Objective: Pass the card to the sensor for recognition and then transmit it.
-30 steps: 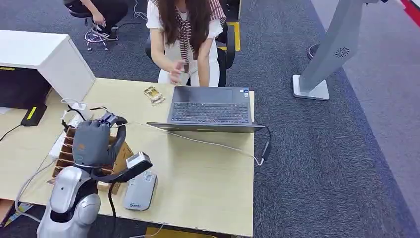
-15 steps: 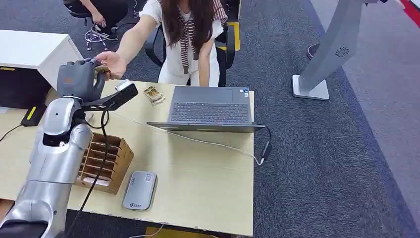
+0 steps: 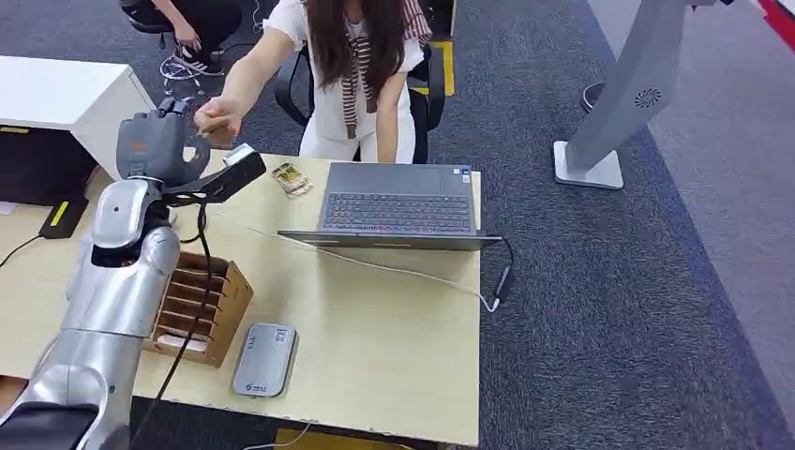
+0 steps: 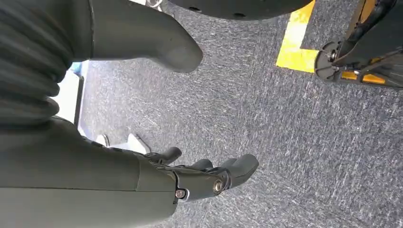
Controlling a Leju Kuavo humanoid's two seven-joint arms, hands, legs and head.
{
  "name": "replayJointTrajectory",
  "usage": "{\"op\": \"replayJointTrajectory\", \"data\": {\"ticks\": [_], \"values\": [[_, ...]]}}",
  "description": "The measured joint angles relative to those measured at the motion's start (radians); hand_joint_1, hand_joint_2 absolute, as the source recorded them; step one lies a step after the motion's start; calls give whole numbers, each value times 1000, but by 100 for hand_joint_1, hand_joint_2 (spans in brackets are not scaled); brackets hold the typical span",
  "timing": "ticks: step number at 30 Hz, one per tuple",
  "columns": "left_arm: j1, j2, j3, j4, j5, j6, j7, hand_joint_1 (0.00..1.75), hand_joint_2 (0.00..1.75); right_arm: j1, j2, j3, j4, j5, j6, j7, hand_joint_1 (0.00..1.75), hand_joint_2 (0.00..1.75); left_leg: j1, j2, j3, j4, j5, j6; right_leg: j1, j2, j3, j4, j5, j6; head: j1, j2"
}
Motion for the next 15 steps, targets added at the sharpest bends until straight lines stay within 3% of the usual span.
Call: {"op": "replayJointTrajectory", "data": {"ticks": [6,9,12,15], "values": [[2,-5,1,0,4,5,-2,0,175,0,0,0,0,0,0,0,0,175,0,0,0,0,0,0,0,0,0,0,0,0,0,0],[18,-9,4,-12,26,37,-35,0,175,0,0,0,0,0,-2,0,0,175,0,0,0,0,0,0,0,0,0,0,0,0,0,0],[95,-22,10,-101,57,66,-84,0,175,1,0,0,0,-14,-9,5,0,175,0,0,0,0,0,0,0,0,0,0,0,0,0,0],[240,-37,10,-243,89,89,-131,0,175,2,1,-8,0,-42,-25,6,0,175,-1,2,0,0,-2,0,-1,2,0,0,-1,1,0,0]]}}
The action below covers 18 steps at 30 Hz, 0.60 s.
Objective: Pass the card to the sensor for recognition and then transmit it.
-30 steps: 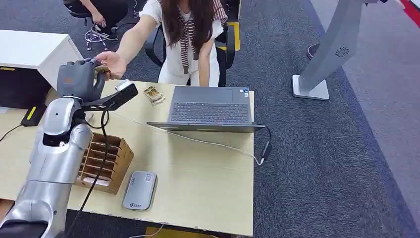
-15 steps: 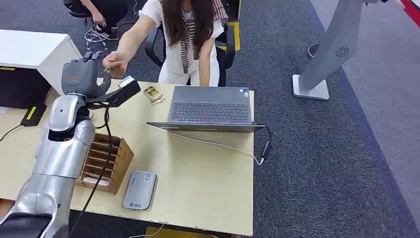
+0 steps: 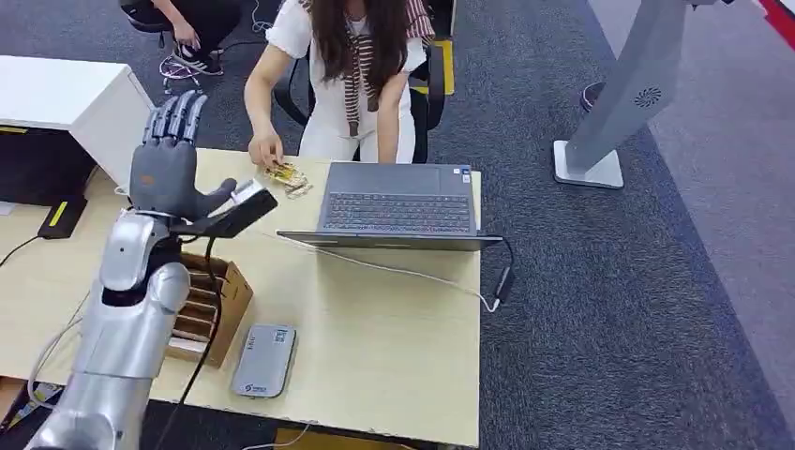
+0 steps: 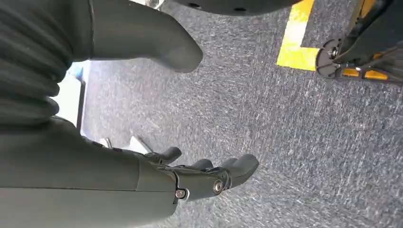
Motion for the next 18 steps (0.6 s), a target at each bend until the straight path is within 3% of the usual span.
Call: {"op": "replayJointTrajectory", "data": {"ticks": [4,7,10,14,18], "values": [[280,-6,0,-202,25,105,-74,0,175,10,4,-24,0,-33,-29,4,0,175,0,3,1,0,-4,1,0,3,-1,0,-3,1,0,0],[472,-2,9,-309,52,201,-127,0,175,17,6,-40,0,-46,-42,11,0,175,0,3,0,0,-5,1,0,2,-1,0,-5,1,0,0],[610,2,43,-375,41,256,-154,0,175,21,7,-52,1,-47,-47,13,0,175,0,2,0,0,-5,1,0,1,-1,0,-5,1,0,0],[713,2,109,-387,-44,276,-155,0,175,22,7,-59,2,-43,-47,17,0,175,0,1,0,0,-5,1,0,-1,-1,0,-5,1,0,0],[725,-3,212,-335,-139,352,-127,0,175,21,7,-60,1,-32,-47,20,0,175,0,0,1,0,-4,1,0,-2,1,0,-5,1,0,0]]}}
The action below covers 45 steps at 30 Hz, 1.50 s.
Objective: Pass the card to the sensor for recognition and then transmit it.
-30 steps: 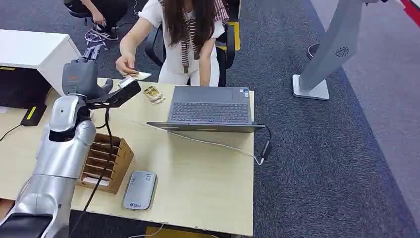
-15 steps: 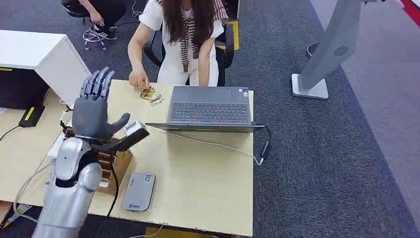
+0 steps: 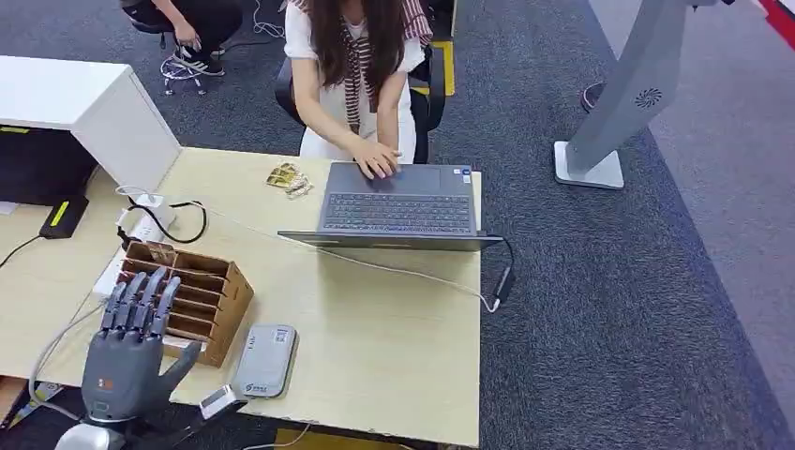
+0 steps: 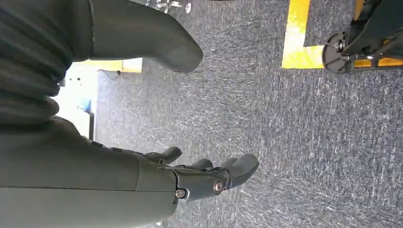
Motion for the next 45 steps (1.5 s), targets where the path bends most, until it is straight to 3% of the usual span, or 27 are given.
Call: {"op": "replayJointTrajectory", "data": {"ticks": [6,15,23,34,35,45], "values": [[-49,1,148,184,-37,75,-26,0,175,-2,0,0,0,8,2,5,0,175,0,-1,0,0,1,0,0,-1,1,0,1,0,0,0],[-137,8,304,392,-78,84,-66,0,175,-4,0,0,0,22,5,7,0,175,0,-1,0,0,1,1,0,-1,1,0,1,0,0,0],[-176,17,344,471,-75,84,-74,0,175,-5,0,0,0,23,5,6,0,175,0,-1,0,0,1,1,0,-1,1,0,1,0,0,0],[-198,22,344,492,-63,85,-76,0,175,-5,0,0,0,24,6,2,0,175,0,-1,0,0,1,1,0,-1,1,0,1,0,0,0],[-198,23,344,493,-62,85,-76,175,175,-5,0,0,0,24,6,2,0,175,0,-1,0,0,1,1,0,-1,1,0,1,0,0,0],[-198,29,344,493,-35,74,-76,175,175,-5,0,0,0,24,9,-1,0,175,0,-1,0,0,1,1,0,-1,1,0,1,0,0,0]]}}
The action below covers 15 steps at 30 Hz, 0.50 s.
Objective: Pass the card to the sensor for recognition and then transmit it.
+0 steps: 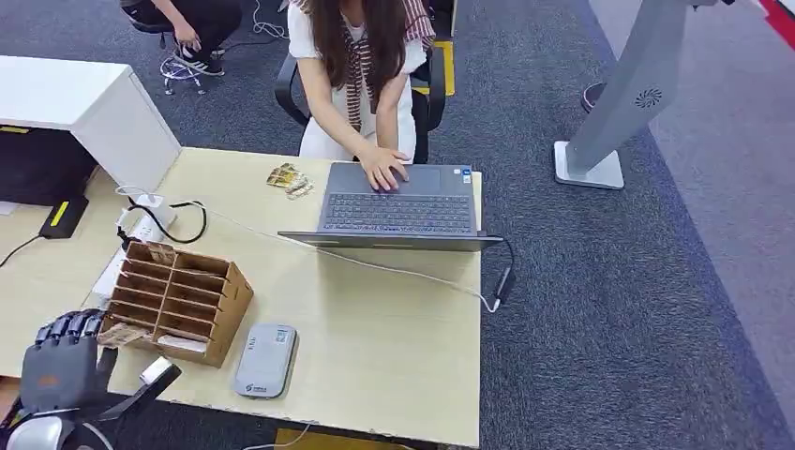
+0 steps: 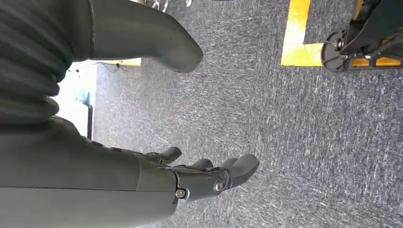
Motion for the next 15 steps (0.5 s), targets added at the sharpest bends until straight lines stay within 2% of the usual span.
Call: {"op": "replayJointTrajectory", "data": {"ticks": [15], "values": [[3,0,-1,-14,45,-38,-8,175,175,0,0,0,0,0,9,-2,0,175,0,0,0,0,0,0,0,0,0,0,0,0,0,0]]}}
